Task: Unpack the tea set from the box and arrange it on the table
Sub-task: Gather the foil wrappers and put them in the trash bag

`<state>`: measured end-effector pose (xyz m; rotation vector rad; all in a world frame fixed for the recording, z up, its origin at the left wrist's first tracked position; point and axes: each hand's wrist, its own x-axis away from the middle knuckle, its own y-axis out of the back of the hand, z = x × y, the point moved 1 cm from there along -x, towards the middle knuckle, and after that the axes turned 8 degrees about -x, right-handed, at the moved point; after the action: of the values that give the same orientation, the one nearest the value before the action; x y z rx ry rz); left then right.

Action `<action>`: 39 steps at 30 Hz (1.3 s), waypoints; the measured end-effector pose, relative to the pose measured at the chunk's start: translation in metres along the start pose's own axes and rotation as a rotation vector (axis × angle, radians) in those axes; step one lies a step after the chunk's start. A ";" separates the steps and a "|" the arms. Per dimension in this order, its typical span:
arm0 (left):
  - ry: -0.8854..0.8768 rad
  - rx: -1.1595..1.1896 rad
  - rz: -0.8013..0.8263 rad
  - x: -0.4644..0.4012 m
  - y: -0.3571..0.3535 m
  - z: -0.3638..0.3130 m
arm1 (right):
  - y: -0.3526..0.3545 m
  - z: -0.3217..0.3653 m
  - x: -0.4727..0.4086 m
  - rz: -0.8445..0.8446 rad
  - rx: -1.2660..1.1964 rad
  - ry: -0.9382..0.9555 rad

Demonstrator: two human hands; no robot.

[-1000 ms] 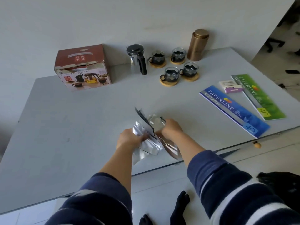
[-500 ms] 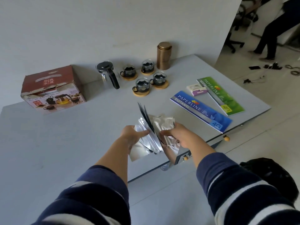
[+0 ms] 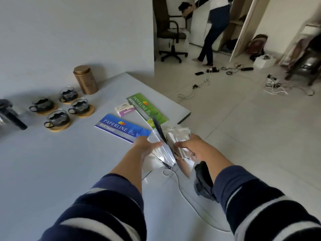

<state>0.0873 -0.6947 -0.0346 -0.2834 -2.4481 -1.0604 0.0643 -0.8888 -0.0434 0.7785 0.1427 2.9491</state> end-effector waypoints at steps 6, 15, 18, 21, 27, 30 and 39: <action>-0.125 -0.009 0.140 -0.014 -0.111 -0.101 | 0.136 -0.024 0.015 -0.228 -0.003 -0.004; -0.219 -0.193 0.208 -0.076 -0.260 -0.165 | 0.243 -0.107 -0.029 -0.507 -0.083 -0.135; -0.232 -0.280 0.242 -0.120 -0.316 -0.159 | 0.260 -0.159 -0.069 -0.567 -0.117 -0.208; -0.221 -0.356 0.287 -0.168 -0.372 -0.139 | 0.270 -0.220 -0.117 -0.599 -0.182 -0.282; -0.141 -0.424 0.398 -0.247 -0.450 -0.081 | 0.264 -0.324 -0.197 -0.592 -0.235 -0.431; -0.094 -0.367 0.469 -0.264 -0.473 -0.065 | 0.263 -0.354 -0.221 -0.598 -0.242 -0.447; -0.076 -0.369 0.631 -0.250 -0.458 -0.077 | 0.262 -0.335 -0.220 -0.498 -0.061 -0.470</action>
<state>0.1671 -1.0651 -0.4012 -1.1404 -1.9759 -1.1951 0.0728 -1.1951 -0.4117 1.1961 0.1788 2.2362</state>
